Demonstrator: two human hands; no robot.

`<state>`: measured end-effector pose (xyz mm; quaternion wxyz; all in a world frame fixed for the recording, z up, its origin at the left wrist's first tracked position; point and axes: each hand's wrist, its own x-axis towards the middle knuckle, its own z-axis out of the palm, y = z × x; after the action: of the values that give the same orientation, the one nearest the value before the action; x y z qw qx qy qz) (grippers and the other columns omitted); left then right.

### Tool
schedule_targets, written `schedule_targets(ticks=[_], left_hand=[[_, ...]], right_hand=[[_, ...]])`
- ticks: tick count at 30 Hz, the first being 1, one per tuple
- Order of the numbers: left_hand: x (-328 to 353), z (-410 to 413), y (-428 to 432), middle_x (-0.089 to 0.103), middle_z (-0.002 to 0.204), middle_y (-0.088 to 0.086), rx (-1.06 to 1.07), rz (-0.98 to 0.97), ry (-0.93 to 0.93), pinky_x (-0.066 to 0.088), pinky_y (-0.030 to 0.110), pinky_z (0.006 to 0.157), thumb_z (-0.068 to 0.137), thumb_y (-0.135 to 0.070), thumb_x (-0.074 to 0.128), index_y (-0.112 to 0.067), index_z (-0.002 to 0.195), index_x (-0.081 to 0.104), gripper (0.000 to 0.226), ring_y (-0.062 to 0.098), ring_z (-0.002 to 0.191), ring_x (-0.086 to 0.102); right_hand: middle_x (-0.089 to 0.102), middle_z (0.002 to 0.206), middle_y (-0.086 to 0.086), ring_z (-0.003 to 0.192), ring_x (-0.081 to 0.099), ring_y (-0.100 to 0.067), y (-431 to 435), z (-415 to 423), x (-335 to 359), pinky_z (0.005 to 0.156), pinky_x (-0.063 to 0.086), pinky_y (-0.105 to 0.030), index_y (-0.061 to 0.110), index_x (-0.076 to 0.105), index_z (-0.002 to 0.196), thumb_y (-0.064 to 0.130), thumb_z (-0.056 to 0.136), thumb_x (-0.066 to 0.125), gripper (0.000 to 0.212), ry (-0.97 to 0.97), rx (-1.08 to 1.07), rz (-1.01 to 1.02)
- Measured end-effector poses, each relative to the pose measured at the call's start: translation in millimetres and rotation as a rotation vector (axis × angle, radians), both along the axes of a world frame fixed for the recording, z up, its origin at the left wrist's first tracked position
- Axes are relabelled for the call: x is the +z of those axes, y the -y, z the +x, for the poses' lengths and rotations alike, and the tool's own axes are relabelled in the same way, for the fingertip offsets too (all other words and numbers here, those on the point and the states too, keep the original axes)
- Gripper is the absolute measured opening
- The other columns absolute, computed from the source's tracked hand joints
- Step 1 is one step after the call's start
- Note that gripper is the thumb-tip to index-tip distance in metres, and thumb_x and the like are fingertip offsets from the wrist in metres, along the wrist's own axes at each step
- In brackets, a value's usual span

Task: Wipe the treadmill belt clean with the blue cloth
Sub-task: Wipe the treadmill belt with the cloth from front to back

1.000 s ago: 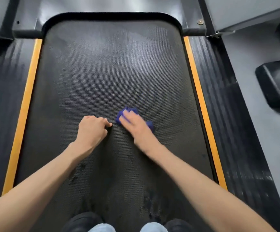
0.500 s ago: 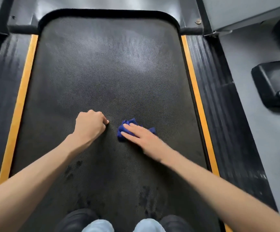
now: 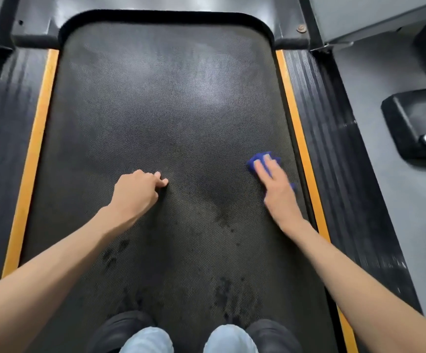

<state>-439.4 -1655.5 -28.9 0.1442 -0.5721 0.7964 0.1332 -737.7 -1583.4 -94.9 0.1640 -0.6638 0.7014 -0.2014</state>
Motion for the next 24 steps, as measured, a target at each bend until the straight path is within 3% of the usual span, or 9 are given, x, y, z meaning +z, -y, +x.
schedule_targets(ticks=[1,3,7,10,16,24], left_hand=[[-0.8,-0.5,-0.9,0.06,0.119,0.006,-0.009,-0.008,0.014,0.045,0.037,0.09,0.09,-0.011,0.041,-0.028,0.13,0.053,0.045,0.026,0.113,0.053],[-2.9,-0.7,-1.0,0.063,0.11,0.006,-0.03,-0.028,0.037,0.046,0.036,0.086,0.09,-0.013,0.04,-0.024,0.126,0.055,0.041,0.025,0.109,0.055],[-5.0,-2.2,1.1,0.061,0.114,0.005,-0.061,-0.02,0.098,0.044,0.036,0.084,0.092,-0.013,0.037,-0.02,0.127,0.052,0.039,0.024,0.11,0.055],[-1.8,-10.0,-4.5,0.055,0.113,0.006,-0.129,-0.003,0.132,0.045,0.037,0.081,0.092,-0.008,0.033,-0.015,0.129,0.046,0.04,0.025,0.108,0.053],[-5.0,-6.4,-1.3,0.058,0.113,0.008,-0.038,0.028,0.115,0.044,0.035,0.081,0.09,-0.008,0.035,-0.013,0.126,0.049,0.039,0.028,0.108,0.054],[4.5,-17.7,-4.3,0.064,0.097,0.017,-0.033,-0.031,0.01,0.041,0.034,0.071,0.096,-0.013,0.039,-0.002,0.099,0.061,0.024,0.035,0.094,0.059]], right_hand=[[0.021,0.152,-0.012,0.142,0.017,-0.022,5.0,6.0,1.8,0.115,0.008,-0.021,0.007,0.033,0.142,-0.021,0.077,0.045,0.071,0.026,-0.158,0.029],[0.014,0.154,-0.012,0.143,0.011,-0.023,-10.0,28.0,2.0,0.116,0.005,-0.023,0.007,0.027,0.144,-0.021,0.076,0.044,0.076,0.017,-0.275,0.035],[0.016,0.155,-0.002,0.144,0.012,-0.018,-89.2,48.9,6.6,0.115,0.006,-0.025,0.013,0.026,0.145,-0.02,0.078,0.048,0.078,-0.013,-0.102,0.078],[0.023,0.153,-0.01,0.141,0.021,-0.025,-75.1,23.9,7.6,0.116,0.016,-0.034,0.01,0.032,0.143,-0.024,0.07,0.049,0.082,-0.076,-0.04,0.101],[0.013,0.156,-0.008,0.144,0.008,-0.023,17.4,-5.4,3.4,0.118,0.012,-0.032,0.012,0.022,0.146,-0.019,0.082,0.041,0.074,-0.035,-0.275,0.111],[0.017,0.155,-0.003,0.144,0.01,-0.017,-71.1,26.5,5.9,0.117,0.015,-0.029,0.013,0.027,0.145,-0.018,0.083,0.043,0.071,0.05,-0.307,0.067]])
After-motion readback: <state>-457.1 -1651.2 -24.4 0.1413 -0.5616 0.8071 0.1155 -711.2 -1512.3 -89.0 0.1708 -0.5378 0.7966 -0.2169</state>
